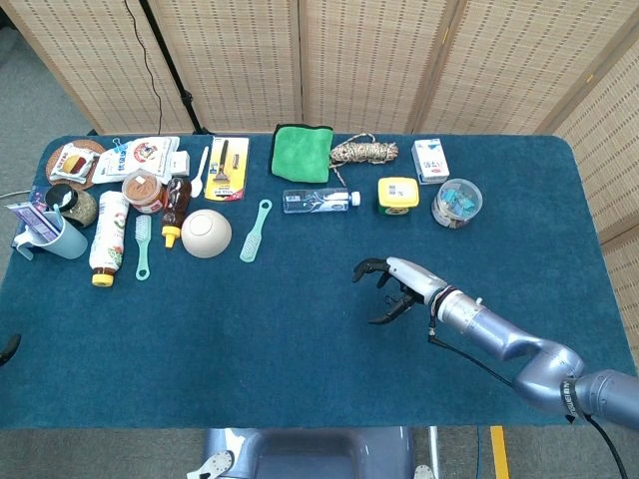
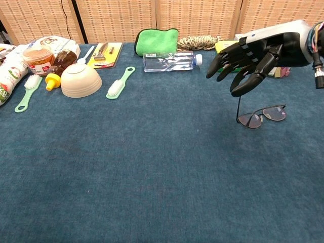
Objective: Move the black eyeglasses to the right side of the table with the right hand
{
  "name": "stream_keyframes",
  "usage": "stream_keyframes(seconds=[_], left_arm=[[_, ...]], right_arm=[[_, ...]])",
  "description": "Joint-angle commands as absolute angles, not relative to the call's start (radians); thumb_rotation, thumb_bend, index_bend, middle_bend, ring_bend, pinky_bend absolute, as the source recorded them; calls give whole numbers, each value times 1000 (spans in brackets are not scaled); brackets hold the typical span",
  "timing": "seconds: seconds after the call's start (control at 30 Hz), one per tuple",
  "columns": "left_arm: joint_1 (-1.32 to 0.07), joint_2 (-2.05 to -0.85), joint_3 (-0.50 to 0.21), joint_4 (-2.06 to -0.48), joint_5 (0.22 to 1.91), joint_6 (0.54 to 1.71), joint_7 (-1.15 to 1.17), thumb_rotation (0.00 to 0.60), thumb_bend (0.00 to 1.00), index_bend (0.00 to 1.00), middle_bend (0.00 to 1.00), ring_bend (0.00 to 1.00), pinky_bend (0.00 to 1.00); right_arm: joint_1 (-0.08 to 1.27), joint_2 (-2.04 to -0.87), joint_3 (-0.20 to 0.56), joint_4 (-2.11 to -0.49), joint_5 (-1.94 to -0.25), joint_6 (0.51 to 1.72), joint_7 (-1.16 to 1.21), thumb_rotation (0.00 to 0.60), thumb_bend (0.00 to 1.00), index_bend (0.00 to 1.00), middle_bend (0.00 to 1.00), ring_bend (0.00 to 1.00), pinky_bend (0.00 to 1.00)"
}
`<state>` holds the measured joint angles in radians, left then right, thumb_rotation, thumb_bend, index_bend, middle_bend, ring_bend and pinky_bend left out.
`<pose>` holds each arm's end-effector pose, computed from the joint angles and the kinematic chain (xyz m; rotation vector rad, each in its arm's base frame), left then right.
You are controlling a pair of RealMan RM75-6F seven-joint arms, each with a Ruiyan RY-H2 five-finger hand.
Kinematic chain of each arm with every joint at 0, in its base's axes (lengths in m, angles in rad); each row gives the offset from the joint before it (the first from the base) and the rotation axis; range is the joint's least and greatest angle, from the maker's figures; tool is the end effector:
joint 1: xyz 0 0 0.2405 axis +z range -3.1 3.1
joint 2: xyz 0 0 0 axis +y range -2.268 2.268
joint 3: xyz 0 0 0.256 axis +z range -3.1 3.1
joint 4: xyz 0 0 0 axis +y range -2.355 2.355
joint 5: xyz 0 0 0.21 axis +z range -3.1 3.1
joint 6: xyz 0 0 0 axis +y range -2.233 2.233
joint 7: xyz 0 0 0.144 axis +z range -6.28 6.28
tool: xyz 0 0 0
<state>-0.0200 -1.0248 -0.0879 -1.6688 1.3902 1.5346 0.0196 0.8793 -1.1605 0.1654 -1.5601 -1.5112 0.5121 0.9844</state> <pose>-0.3251 0.1666 0.2020 -1.2264 -0.8720 -0.8193 -0.1394 -0.3640 0.0529 1.8531 -1.8878 1.0249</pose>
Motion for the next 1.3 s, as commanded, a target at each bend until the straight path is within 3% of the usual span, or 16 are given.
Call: stream_keyframes(seconds=[0.03,0.73,1.07,1.3], left_arm=[[-19,-1025,-88,-1668,1388,1534,20,570,245,58,0,0,0],[-28,-1035,-85,-1673,1404,1527,28,572,245,58,0,0,0],[-32,-1037,-85,-1686,1412,1530,40,568,245,58,0,0,0],[-32,-1035,-86,-1688,1414,1533,41,570,245,58,0,0,0]], right_arm=[[900,-1165,134,-1530,-1549,493,1042,600,24,320,208,210,318],[848,-1090,-62,-1586,-1682,671,1177,600,24,330,219,239,350],[830,-1048,-108,-1597,-1699,741,1196,600,23,330,219,247,357],[828,-1041,-81,-1589,-1668,787,1172,600,23,338,219,244,348]])
